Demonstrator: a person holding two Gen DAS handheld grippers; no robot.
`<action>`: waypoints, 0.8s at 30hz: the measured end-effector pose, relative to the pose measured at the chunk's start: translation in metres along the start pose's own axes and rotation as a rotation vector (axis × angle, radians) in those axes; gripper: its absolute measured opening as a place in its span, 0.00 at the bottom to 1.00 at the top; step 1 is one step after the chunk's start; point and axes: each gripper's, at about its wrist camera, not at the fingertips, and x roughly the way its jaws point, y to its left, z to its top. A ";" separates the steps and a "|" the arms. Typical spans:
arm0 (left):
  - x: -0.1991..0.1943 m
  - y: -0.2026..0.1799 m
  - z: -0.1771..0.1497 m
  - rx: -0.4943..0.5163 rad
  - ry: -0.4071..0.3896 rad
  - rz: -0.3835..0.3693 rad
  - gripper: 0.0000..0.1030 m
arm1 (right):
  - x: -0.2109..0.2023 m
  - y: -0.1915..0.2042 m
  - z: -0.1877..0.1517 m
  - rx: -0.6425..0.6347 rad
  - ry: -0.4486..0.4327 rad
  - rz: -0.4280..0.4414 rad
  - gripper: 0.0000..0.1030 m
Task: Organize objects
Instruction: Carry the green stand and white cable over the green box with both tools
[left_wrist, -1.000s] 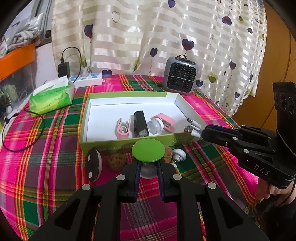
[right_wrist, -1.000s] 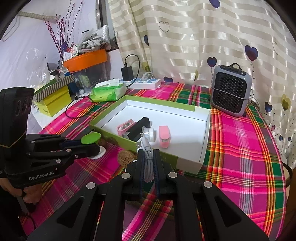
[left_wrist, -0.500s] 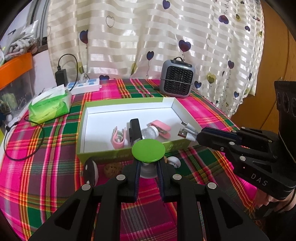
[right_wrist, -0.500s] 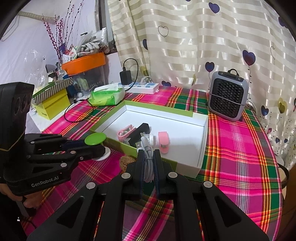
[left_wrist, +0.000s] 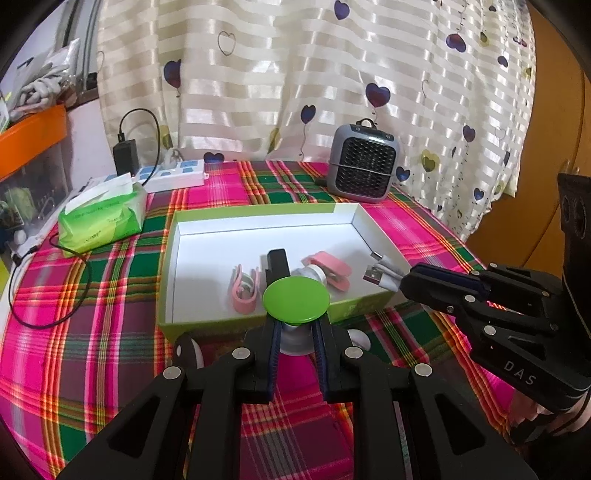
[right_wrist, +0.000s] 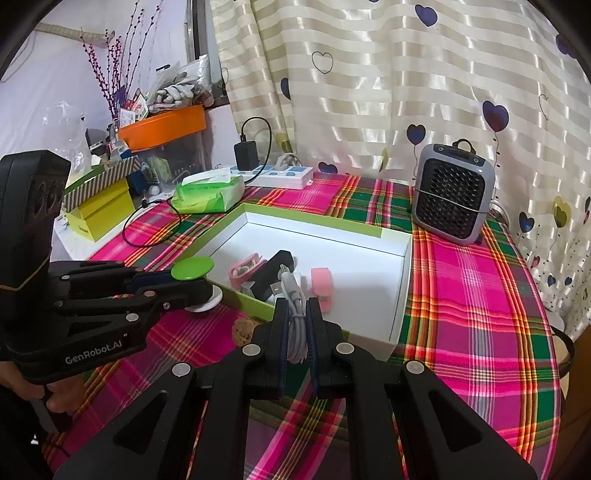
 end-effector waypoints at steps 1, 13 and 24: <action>0.001 0.001 0.001 0.001 -0.001 0.002 0.15 | 0.001 0.000 0.000 0.000 0.001 -0.001 0.09; 0.011 0.008 0.010 -0.001 -0.002 0.025 0.15 | 0.013 -0.007 0.008 0.013 0.015 -0.010 0.09; 0.019 0.014 0.016 -0.004 -0.004 0.048 0.15 | 0.025 -0.011 0.012 0.021 0.033 -0.020 0.09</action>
